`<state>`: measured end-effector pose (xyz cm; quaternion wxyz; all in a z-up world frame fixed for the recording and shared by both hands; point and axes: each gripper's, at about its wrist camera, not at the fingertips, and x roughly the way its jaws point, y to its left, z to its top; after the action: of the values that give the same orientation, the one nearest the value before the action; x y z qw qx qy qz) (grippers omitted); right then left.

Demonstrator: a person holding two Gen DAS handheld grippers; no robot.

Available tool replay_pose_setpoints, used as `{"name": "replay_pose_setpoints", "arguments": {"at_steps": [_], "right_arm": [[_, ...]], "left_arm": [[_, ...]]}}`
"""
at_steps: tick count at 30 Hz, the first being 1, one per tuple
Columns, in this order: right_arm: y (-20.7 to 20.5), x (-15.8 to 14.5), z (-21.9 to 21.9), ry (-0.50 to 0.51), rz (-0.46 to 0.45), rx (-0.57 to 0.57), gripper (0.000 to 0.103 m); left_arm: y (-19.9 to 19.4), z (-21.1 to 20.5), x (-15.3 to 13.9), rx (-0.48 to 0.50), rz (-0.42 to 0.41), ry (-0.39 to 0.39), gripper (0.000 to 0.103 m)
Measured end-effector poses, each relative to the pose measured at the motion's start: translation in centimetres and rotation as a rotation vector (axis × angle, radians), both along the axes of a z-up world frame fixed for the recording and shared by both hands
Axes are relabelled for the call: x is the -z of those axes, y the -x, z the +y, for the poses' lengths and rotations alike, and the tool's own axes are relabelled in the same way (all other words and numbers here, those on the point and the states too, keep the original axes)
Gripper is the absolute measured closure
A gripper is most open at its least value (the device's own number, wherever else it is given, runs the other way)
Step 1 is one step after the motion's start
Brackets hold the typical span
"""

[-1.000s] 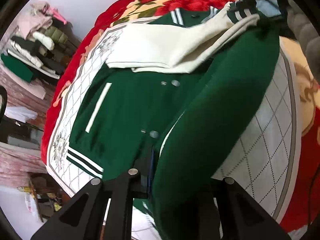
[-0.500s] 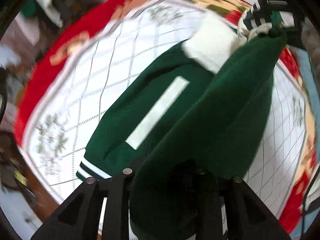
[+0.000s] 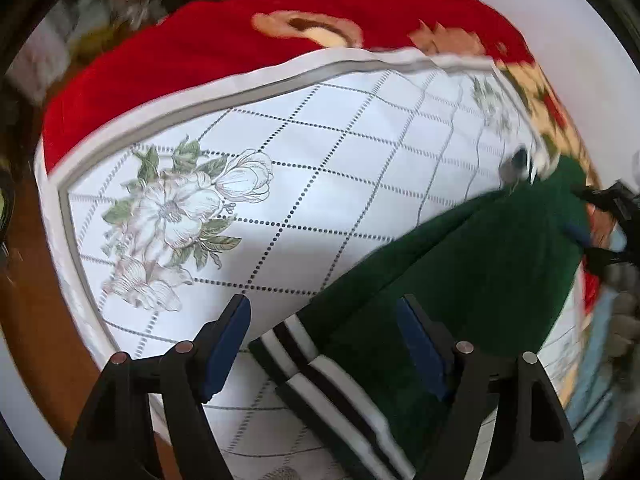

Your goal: Fold large clothes

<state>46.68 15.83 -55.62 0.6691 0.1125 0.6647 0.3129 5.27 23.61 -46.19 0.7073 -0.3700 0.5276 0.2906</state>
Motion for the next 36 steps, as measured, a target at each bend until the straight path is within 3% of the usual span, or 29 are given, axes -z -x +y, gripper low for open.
{"name": "replay_pose_setpoints", "arguments": {"at_steps": [2,4,6,8,11,13,15,17,18,19,22,28,31,33,35,36], "right_arm": [[0.7,-0.9,-3.6,0.05,-0.056,0.04,0.041],[0.8,-1.2,-7.3,0.126,-0.098,0.1,0.041],[1.0,0.0,-11.9,0.173,-0.085,0.192,0.041],[1.2,1.9,-15.0,0.201,-0.04,0.269,0.041],[1.3,4.9,-19.2,0.194,0.04,0.377,0.041],[1.5,6.0,-20.3,0.177,0.062,0.403,0.041],[1.9,7.1,-20.9,0.153,0.08,0.416,0.041],[2.2,7.8,-21.1,0.136,0.092,0.422,0.041],[2.3,8.1,-21.1,0.122,0.097,0.424,0.041],[2.6,8.6,-21.1,0.118,0.099,0.423,0.041],[2.6,9.0,-21.4,0.1,0.108,0.434,0.041],[2.7,9.1,-22.3,0.067,0.097,0.409,0.041],[1.7,10.0,-22.6,-0.004,0.117,0.431,0.039],[1.1,11.0,-22.5,-0.085,0.134,0.473,0.031],[0.4,12.3,-22.1,-0.19,0.156,0.518,0.031],[0.2,12.5,-21.8,-0.226,0.159,0.529,0.036]], "left_arm": [[-1.4,-1.9,0.6,0.103,0.049,-0.059,0.028],[-3.3,-4.3,2.6,0.223,0.165,-0.192,0.028],[-4.4,-4.2,5.0,0.261,0.259,-0.237,0.026],[-3.8,-2.5,5.9,0.191,0.232,-0.126,0.026],[-1.2,-0.4,4.2,0.058,0.068,0.048,0.031],[0.0,-0.3,3.9,0.033,0.009,0.158,0.031],[0.2,-1.2,4.7,0.065,0.005,0.242,0.031],[-0.6,-2.3,5.4,0.111,0.039,0.217,0.031],[-1.0,-2.7,5.5,0.128,0.051,0.18,0.037],[-1.3,-2.8,5.7,0.136,0.061,0.141,0.067],[-1.5,-3.0,5.2,0.126,0.063,0.09,0.086],[-0.2,-2.1,0.8,0.13,-0.001,-0.044,0.091],[-0.7,0.5,2.8,0.082,0.021,-0.057,0.091],[-1.4,1.7,4.6,0.069,0.046,-0.06,0.09],[-2.3,2.6,5.7,0.07,0.06,-0.069,0.09],[-2.9,3.0,5.9,0.081,0.063,-0.084,0.09]]}}
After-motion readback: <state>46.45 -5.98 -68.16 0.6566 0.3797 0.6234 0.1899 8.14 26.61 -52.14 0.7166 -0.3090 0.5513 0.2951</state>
